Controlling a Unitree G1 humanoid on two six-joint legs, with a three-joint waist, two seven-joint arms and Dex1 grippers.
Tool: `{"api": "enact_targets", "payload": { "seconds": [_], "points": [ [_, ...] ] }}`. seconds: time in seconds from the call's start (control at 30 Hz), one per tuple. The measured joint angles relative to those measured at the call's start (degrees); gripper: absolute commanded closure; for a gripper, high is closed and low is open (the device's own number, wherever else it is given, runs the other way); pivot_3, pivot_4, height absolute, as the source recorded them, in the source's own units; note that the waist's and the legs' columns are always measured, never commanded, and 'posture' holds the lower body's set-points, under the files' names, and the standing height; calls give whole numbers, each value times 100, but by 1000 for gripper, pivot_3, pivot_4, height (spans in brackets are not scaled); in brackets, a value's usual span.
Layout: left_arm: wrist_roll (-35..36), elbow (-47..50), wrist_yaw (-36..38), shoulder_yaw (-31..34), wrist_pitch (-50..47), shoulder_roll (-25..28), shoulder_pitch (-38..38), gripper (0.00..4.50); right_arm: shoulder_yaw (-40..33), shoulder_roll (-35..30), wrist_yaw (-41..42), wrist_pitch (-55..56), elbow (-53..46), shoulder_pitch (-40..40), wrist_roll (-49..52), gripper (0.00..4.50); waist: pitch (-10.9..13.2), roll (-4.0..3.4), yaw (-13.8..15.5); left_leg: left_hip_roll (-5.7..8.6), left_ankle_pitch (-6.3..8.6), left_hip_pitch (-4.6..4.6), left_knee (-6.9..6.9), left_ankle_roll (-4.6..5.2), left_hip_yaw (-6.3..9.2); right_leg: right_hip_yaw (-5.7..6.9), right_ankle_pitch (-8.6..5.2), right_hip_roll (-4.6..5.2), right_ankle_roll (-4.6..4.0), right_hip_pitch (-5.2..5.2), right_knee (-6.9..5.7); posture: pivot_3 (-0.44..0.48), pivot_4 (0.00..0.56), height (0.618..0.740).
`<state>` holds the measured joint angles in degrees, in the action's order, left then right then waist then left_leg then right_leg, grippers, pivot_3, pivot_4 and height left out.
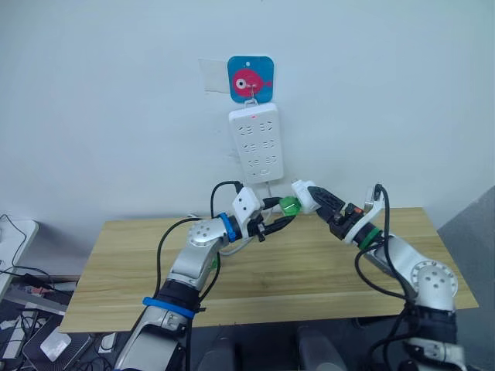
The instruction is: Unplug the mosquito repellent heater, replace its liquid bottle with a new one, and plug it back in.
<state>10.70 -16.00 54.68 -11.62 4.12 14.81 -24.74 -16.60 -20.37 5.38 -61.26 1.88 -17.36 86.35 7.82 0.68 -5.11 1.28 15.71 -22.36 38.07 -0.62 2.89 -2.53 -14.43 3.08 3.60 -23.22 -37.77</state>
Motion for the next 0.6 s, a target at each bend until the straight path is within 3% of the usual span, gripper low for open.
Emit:
{"api": "enact_targets", "payload": {
  "seconds": [0.23,0.6],
  "points": [
    [12,12,890,-151,554,526,216,2264,602,-1106,1812,-1644,1468,-844,-413,39,0,0,6,-2,0,1,1,1,-2,-1,0,-3,-1,1,0,-90,110,740],
    [-305,-29,1052,-195,931,586,241,2264,1058,-1141,3150,-2163,1867,-1331,-1783,39,-1,0,46,-6,0,-4,7,1,3,1,1,6,1,1,-2,-61,108,740]
  ]
}}
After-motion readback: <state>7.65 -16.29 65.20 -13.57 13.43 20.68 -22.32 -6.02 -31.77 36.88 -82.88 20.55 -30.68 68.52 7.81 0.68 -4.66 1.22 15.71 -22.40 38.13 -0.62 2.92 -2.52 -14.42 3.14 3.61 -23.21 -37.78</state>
